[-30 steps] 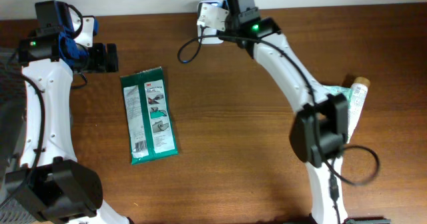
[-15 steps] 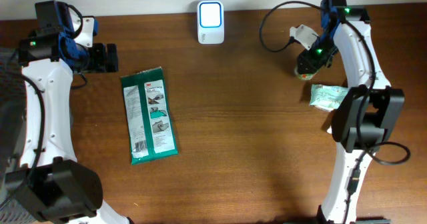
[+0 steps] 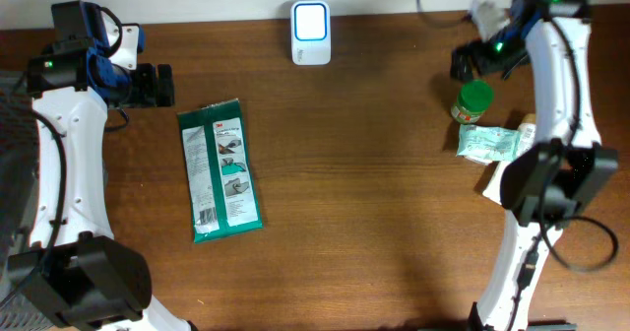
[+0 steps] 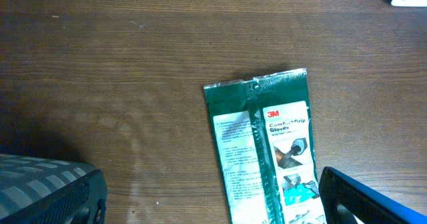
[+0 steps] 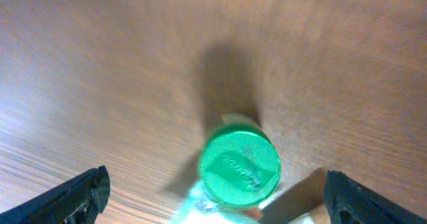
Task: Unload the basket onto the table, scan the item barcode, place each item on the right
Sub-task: 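Carry the jar right and place it above the wipes packet, then reach the right gripper to the green 3M glove package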
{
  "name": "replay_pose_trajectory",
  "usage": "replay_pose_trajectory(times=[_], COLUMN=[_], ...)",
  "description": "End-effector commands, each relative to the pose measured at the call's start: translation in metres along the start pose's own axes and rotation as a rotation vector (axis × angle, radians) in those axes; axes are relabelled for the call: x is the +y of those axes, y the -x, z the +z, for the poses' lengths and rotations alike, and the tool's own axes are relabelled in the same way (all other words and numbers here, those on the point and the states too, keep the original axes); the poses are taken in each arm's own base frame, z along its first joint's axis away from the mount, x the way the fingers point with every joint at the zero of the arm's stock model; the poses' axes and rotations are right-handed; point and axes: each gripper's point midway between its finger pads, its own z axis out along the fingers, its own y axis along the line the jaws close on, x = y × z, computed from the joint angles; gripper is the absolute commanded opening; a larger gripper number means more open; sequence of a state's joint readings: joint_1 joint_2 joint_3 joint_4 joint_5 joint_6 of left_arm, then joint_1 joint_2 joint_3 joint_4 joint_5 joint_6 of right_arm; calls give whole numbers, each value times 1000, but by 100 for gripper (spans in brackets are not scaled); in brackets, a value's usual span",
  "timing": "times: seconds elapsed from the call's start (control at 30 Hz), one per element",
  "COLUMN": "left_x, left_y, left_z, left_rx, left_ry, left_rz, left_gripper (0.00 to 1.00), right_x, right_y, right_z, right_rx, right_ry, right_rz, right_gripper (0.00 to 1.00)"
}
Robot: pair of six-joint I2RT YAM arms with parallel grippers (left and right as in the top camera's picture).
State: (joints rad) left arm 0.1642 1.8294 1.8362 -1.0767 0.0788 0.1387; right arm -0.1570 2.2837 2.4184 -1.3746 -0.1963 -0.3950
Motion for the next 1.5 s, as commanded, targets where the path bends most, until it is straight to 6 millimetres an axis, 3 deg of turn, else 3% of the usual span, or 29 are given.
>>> replay_pose_trajectory(times=[0.0,0.1,0.13,0.2,0.3,0.4,0.5,0.6,0.67,0.83,1.13,1.2,1.27,1.33,1.4,1.47], left_x=[0,0,0,0,0,0,0,0,0,0,-1,-22,-35,-45,-35,-33], left_y=[0,0,0,0,0,0,0,0,0,0,1,-22,-16,-23,-42,-68], left_z=[2,2,2,2,2,2,2,2,2,2,2,-1,-2,4,19,43], left_rx=[3,3,3,3,3,3,3,3,3,3,1,95,74,111,195,289], left_ry=[-7,-7,-7,-7,-7,-7,-7,-7,-7,-7,-12,-123,-203,-215,-50,103], left_rz=[14,14,14,14,14,14,14,14,14,14,8,-75,-119,-140,-235,-267], left_gripper=[99,99,99,99,99,99,99,99,99,99,99,99,99,35,2,0], right_x=[73,139,157,206,257,323,374,419,438,460,454,451,442,435,435,434], right_y=[27,28,27,14,-15,-39,-60,-77,-89,-103,-104,-104,-101,-99,-99,-100], right_z=[-49,-41,-37,-12,24,69,100,120,134,148,153,153,155,156,156,156], right_rx=[-134,-91,-66,61,216,259,260,236,223,202,202,206,209,212,215,215], right_ry=[318,496,503,423,293,322,357,381,380,410,384,380,370,365,365,365], right_rz=[134,72,50,43,144,116,101,118,170,121,125,130,149,163,164,162], right_gripper=[98,99,91,86,84,82,79,68,63,63,63,63,63,63,63,62])
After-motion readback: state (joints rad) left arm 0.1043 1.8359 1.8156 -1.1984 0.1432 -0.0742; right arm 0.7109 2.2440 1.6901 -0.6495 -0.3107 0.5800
